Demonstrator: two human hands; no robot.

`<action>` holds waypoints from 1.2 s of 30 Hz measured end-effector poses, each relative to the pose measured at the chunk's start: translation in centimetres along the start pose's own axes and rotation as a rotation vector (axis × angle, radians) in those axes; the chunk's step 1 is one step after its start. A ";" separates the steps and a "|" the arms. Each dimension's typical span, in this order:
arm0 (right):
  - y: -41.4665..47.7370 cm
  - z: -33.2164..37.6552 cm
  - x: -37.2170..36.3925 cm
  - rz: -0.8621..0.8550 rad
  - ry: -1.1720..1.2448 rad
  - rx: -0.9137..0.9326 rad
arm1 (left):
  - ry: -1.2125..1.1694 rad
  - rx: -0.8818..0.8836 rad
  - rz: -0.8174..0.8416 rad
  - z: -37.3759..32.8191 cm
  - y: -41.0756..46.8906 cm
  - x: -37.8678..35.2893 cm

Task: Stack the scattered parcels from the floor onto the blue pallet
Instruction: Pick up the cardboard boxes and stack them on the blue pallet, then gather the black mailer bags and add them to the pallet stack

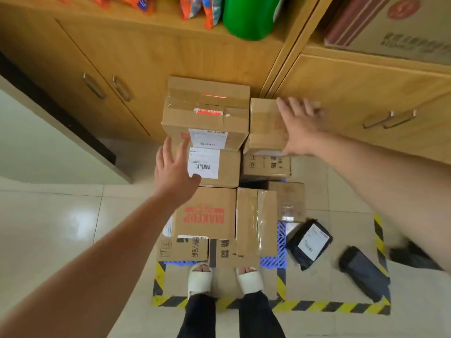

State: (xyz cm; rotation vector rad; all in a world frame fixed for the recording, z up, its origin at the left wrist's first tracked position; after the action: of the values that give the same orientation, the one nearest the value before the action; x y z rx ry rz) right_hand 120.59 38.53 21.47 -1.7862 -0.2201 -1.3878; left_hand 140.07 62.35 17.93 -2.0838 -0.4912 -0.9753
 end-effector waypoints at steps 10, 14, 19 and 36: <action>1.1 -1.9 -1.3 -0.037 0.116 0.050 | 0.187 -0.013 -0.029 -2.7 5.2 0.7; -0.5 -2.1 -1.0 -0.060 0.172 -0.003 | 0.174 -0.020 0.013 -2.8 4.5 1.2; -7.4 -3.4 0.7 -0.215 0.433 -0.140 | 0.105 0.044 0.098 -3.4 1.5 4.0; -57.1 -1.3 -7.8 -0.520 1.868 -0.930 | -0.379 0.194 0.864 -12.7 -42.3 -8.7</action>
State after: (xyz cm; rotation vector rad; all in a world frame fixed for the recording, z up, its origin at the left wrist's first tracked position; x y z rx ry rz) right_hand 82.94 76.26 43.51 -0.1957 1.1557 -3.1759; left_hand 102.74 78.92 36.75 -1.9931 0.1508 -0.0299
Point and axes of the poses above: each hand's wrist, its own y-axis towards the middle knuckle, its own x-axis out of the back of the hand, z = x × y, the point moved 9 cm from there along y, towards the middle knuckle, and after that the axes turned 8 degrees about x, right-handed, at the moved point
